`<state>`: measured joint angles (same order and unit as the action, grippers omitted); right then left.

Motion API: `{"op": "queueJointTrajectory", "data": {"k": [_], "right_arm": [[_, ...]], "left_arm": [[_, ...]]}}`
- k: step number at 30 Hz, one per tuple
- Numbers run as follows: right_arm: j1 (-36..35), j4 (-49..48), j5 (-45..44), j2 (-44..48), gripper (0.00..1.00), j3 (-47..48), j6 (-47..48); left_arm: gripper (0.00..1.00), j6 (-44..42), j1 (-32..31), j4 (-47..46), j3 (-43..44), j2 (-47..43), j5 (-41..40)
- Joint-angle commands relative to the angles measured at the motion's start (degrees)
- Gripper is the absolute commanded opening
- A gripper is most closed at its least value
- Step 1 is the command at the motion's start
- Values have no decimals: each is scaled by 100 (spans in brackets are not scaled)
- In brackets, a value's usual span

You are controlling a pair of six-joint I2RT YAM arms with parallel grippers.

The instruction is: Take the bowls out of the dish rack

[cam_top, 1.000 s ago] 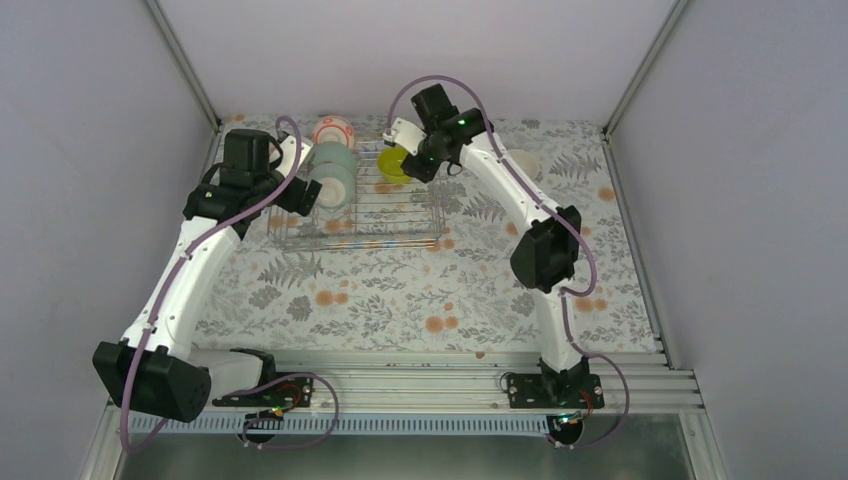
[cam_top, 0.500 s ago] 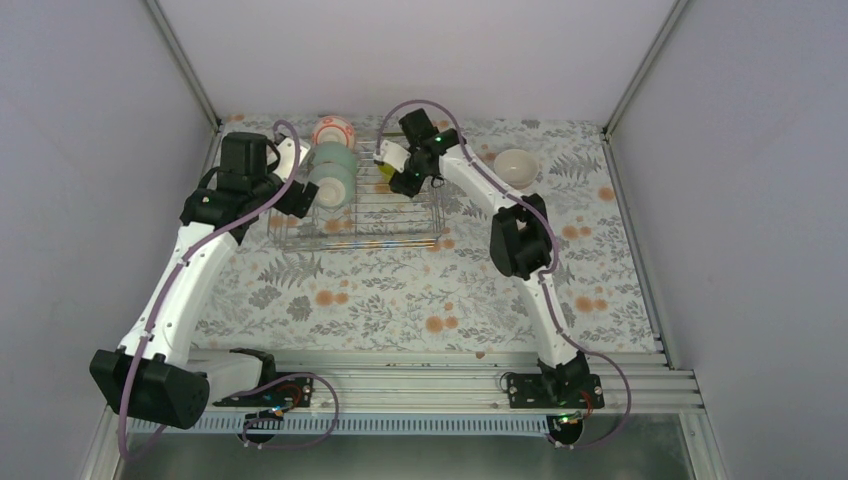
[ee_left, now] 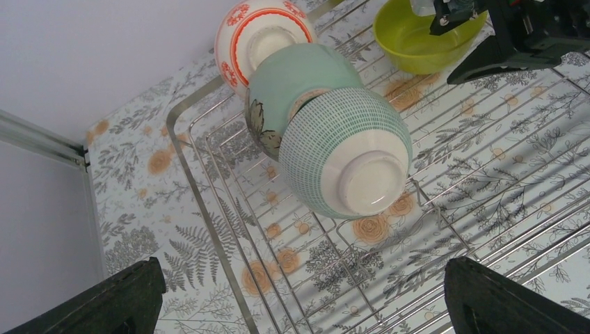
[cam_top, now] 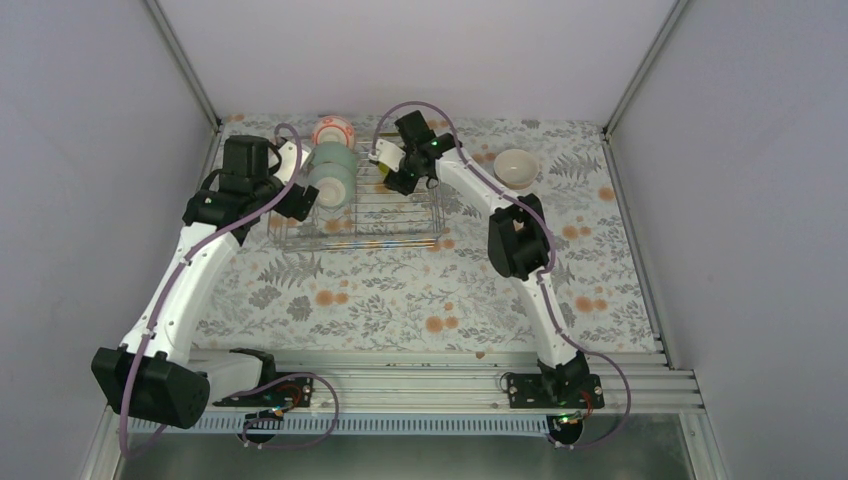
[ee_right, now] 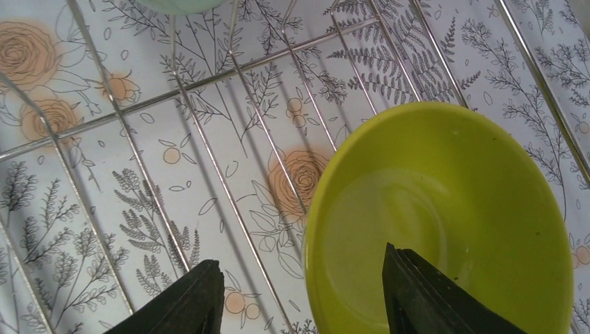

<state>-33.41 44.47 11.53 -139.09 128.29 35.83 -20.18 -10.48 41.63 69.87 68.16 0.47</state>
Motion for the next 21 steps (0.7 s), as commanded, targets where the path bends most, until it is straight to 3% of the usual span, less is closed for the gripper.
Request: {"op": "queueJointTrajectory", "data": {"k": [1,5,14,21], "right_arm": [[-52,-189,-199,-281,54,211,98],[-53,-196,-342,-418,47,234,134],[-61,-340,-592,-374,13,218,63],[-100,-255,-500,357,5,-30,-79]], "left_arm": [[100,-32,46,-127,-46,-31,-17],[100,-29,46,-104,-4,-39,5],[100,-30,49,-117,-63,-67,13],[100,-5,62,-141,-91,-76,55]]}}
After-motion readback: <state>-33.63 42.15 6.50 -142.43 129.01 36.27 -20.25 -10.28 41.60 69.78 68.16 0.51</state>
